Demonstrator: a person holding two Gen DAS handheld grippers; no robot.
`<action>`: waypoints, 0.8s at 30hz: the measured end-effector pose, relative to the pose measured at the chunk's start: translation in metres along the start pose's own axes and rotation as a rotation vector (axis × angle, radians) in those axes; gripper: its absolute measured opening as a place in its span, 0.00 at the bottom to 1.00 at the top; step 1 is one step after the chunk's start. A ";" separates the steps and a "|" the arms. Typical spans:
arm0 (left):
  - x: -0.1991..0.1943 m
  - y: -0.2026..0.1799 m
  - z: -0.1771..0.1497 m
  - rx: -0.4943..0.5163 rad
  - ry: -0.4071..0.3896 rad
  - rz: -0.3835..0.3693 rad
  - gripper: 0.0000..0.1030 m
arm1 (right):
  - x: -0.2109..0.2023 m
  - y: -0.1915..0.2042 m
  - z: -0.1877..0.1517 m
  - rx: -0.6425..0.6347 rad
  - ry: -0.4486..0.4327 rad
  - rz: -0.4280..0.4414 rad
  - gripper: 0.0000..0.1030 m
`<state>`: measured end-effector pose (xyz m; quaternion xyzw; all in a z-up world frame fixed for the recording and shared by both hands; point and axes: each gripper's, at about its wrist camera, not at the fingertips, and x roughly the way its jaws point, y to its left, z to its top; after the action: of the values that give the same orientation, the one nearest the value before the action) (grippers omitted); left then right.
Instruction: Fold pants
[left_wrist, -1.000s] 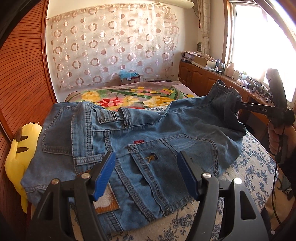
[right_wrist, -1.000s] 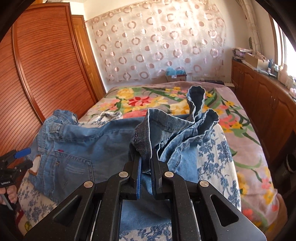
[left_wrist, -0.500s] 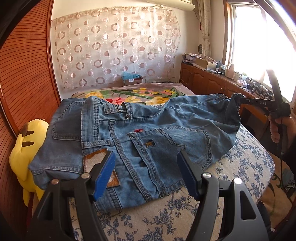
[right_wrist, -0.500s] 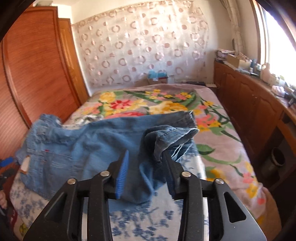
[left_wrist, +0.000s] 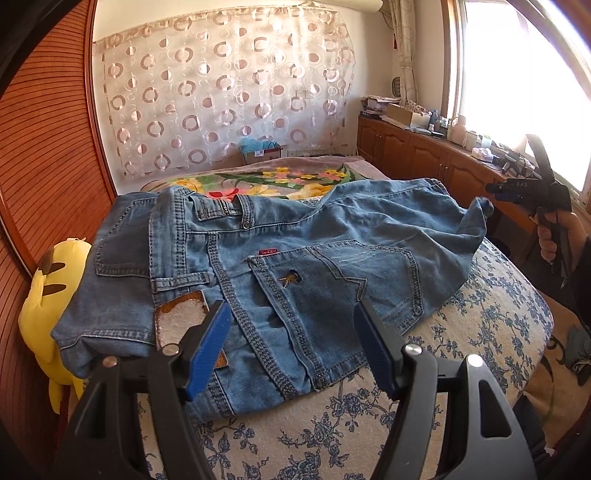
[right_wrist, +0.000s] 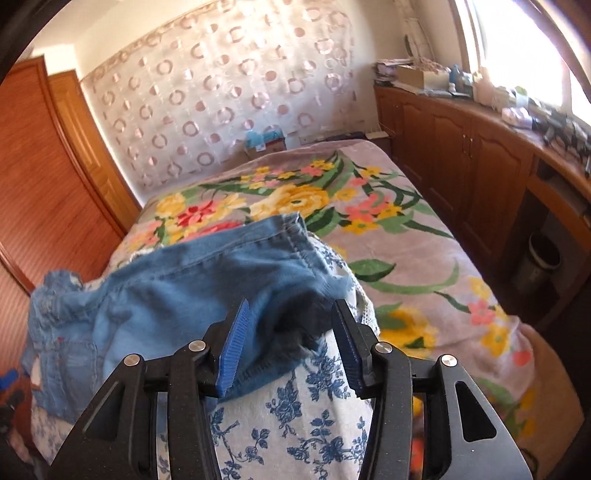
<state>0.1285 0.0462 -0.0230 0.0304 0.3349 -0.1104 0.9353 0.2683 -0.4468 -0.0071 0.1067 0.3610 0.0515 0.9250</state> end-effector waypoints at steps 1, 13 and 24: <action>0.001 0.000 0.000 0.002 0.001 0.001 0.66 | 0.000 -0.004 0.002 0.011 0.001 0.010 0.45; 0.003 -0.003 -0.003 0.003 0.008 -0.007 0.66 | 0.017 -0.019 -0.007 0.017 0.069 -0.075 0.48; 0.012 -0.009 -0.003 0.007 0.017 -0.019 0.66 | 0.032 -0.031 -0.004 0.058 0.084 0.017 0.11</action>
<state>0.1335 0.0352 -0.0322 0.0313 0.3427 -0.1200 0.9312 0.2890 -0.4707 -0.0383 0.1342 0.3998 0.0534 0.9052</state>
